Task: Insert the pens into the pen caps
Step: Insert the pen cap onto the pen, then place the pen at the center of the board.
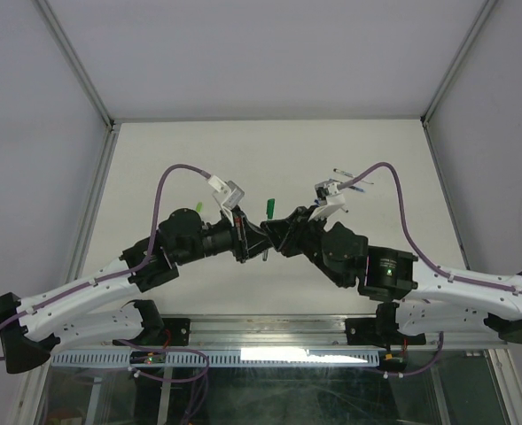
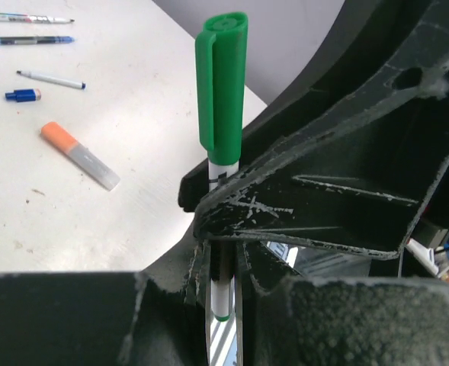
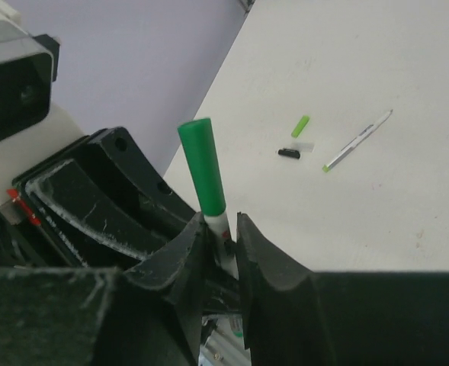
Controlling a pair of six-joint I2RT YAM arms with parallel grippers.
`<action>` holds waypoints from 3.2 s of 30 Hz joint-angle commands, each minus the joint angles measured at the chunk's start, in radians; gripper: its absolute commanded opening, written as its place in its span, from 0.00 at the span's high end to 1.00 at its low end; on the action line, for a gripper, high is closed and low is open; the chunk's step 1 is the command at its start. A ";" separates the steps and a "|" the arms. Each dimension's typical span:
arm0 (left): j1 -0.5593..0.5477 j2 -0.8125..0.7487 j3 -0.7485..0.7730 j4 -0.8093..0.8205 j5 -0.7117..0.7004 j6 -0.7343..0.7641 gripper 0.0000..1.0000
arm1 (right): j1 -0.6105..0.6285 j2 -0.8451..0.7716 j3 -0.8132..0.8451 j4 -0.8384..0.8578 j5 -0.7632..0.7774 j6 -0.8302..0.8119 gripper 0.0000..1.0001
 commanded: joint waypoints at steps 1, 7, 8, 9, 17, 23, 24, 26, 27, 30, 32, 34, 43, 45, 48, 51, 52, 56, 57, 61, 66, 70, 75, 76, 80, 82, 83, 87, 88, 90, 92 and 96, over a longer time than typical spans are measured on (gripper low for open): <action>0.030 -0.016 0.050 0.225 -0.088 -0.016 1.00 | 0.021 -0.002 0.042 -0.080 -0.152 -0.036 0.75; 0.030 -0.010 0.042 0.216 -0.074 -0.026 1.00 | 0.019 -0.036 0.056 -0.092 -0.131 -0.053 0.74; 0.031 -0.009 0.040 0.216 -0.075 -0.027 1.00 | 0.019 -0.043 0.054 -0.094 -0.132 -0.056 0.73; 0.030 -0.010 0.039 0.215 -0.076 -0.027 1.00 | 0.019 -0.051 0.052 -0.094 -0.129 -0.059 0.72; 0.030 -0.019 0.033 0.204 -0.050 -0.012 1.00 | 0.019 -0.178 -0.031 -0.087 -0.110 -0.086 0.68; 0.031 -0.032 0.019 0.210 0.038 0.030 1.00 | 0.019 -0.268 -0.109 -0.090 -0.075 -0.072 0.67; 0.031 -0.034 0.017 0.215 0.066 0.041 1.00 | 0.019 -0.277 -0.118 -0.092 -0.068 -0.071 0.67; 0.030 -0.037 0.016 0.226 0.130 0.068 1.00 | 0.020 -0.287 -0.137 -0.103 -0.056 -0.069 0.66; 0.030 -0.037 0.018 0.229 0.163 0.085 1.00 | 0.019 -0.290 -0.145 -0.111 -0.048 -0.066 0.66; 0.030 -0.027 0.034 0.218 0.249 0.112 1.00 | 0.019 -0.287 -0.166 -0.132 -0.027 -0.055 0.66; 0.031 -0.021 0.041 0.213 0.294 0.129 1.00 | 0.019 -0.276 -0.179 -0.151 -0.010 -0.050 0.65; 0.031 -0.016 0.048 0.206 0.329 0.145 1.00 | 0.019 -0.257 -0.185 -0.173 0.002 -0.039 0.64; 0.030 -0.006 0.066 0.166 0.364 0.183 1.00 | -0.107 -0.106 -0.164 -0.283 -0.141 0.026 0.55; 0.031 -0.003 0.067 0.157 0.353 0.187 1.00 | -0.185 -0.062 -0.159 -0.292 -0.251 0.033 0.54; 0.031 0.005 0.068 0.130 0.279 0.176 1.00 | -0.311 -0.007 -0.170 -0.290 -0.403 0.052 0.53; 0.031 0.023 0.077 0.077 0.167 0.152 1.00 | -0.451 0.021 -0.205 -0.277 -0.545 0.080 0.51; 0.031 0.034 0.083 0.053 0.128 0.143 1.00 | -0.495 0.022 -0.222 -0.270 -0.578 0.098 0.50; 0.032 0.085 0.109 -0.039 -0.032 0.100 1.00 | -0.619 -0.023 -0.295 -0.229 -0.651 0.150 0.45; 0.034 0.105 0.120 -0.070 -0.081 0.088 1.00 | -0.648 -0.042 -0.310 -0.224 -0.652 0.158 0.42; 0.059 0.243 0.194 -0.205 -0.211 0.043 1.00 | -0.674 -0.139 -0.339 -0.257 -0.570 0.193 0.39; 0.130 0.449 0.287 -0.275 -0.232 0.006 1.00 | -0.676 -0.191 -0.326 -0.344 -0.516 0.205 0.38; 0.172 0.626 0.371 -0.305 -0.263 -0.015 1.00 | -0.675 -0.204 -0.315 -0.394 -0.515 0.208 0.37; 0.223 0.806 0.501 -0.383 -0.296 -0.028 1.00 | -0.676 -0.236 -0.330 -0.410 -0.530 0.216 0.37; 0.229 0.835 0.522 -0.397 -0.303 -0.025 1.00 | -0.675 -0.242 -0.334 -0.411 -0.534 0.216 0.37; 0.255 0.944 0.605 -0.451 -0.330 -0.014 1.00 | -0.675 -0.258 -0.340 -0.416 -0.554 0.213 0.37; 0.271 0.987 0.631 -0.462 -0.331 -0.016 1.00 | -0.675 -0.257 -0.340 -0.420 -0.561 0.206 0.37; 0.279 1.003 0.638 -0.463 -0.327 -0.016 1.00 | -0.675 -0.254 -0.340 -0.423 -0.563 0.204 0.37; 0.297 1.047 0.651 -0.463 -0.334 -0.025 0.97 | -0.675 -0.251 -0.345 -0.423 -0.574 0.203 0.37; 0.302 1.059 0.653 -0.463 -0.334 -0.026 0.96 | -0.676 -0.252 -0.348 -0.422 -0.576 0.203 0.37; 0.308 1.069 0.655 -0.468 -0.340 -0.028 0.95 | -0.675 -0.254 -0.356 -0.418 -0.578 0.206 0.37; 0.315 1.086 0.658 -0.479 -0.352 -0.034 0.95 | -0.675 -0.257 -0.362 -0.415 -0.580 0.208 0.37; 0.320 1.106 0.660 -0.499 -0.372 -0.039 0.89 | -0.674 -0.263 -0.372 -0.416 -0.584 0.211 0.37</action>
